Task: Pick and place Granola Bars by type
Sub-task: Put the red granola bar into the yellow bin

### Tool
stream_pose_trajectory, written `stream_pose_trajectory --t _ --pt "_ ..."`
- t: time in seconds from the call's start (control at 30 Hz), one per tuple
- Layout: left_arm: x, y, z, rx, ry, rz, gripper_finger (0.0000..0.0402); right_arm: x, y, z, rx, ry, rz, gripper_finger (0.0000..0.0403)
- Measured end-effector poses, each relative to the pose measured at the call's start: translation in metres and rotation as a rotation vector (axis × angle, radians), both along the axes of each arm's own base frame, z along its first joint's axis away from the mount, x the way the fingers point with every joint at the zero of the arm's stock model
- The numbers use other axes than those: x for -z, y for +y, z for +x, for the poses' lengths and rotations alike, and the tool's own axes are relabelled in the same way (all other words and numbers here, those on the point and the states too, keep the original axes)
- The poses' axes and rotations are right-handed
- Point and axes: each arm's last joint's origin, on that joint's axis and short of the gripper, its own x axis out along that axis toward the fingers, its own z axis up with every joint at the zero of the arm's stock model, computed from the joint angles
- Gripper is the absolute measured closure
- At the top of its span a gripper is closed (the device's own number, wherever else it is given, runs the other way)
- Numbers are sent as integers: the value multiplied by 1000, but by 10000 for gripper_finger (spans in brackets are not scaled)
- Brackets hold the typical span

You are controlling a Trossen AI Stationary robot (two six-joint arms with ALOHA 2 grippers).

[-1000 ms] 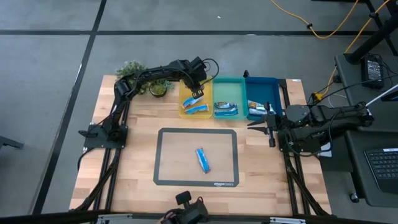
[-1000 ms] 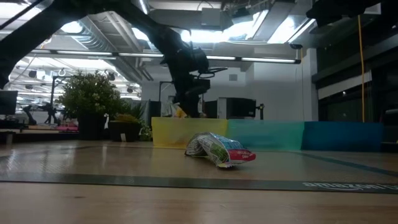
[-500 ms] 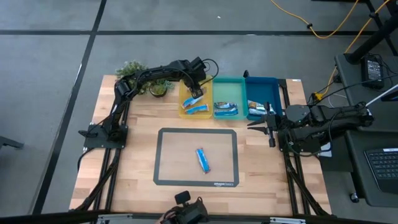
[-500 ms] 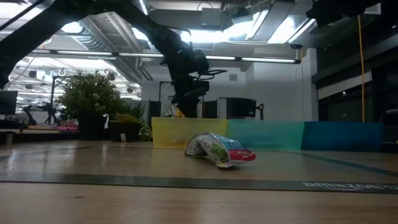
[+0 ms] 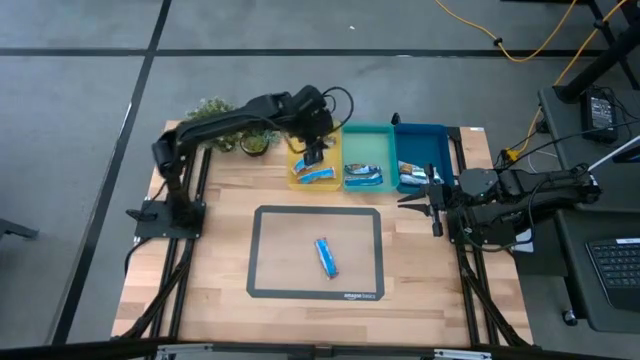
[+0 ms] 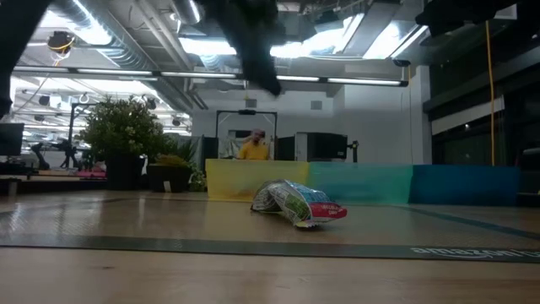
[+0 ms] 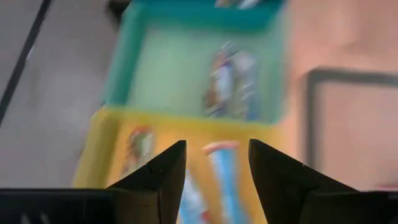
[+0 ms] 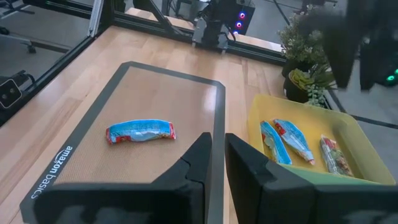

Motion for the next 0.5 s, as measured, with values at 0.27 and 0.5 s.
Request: stream_pose_trajectory --t 0.27,0.5 --pt "-60 -74 -17 231 -167 44 235 0 0 0 0 0 0 354" --pt "-61 -127 -13 455 -133 86 233 0 0 0 -1 0 -2 354"
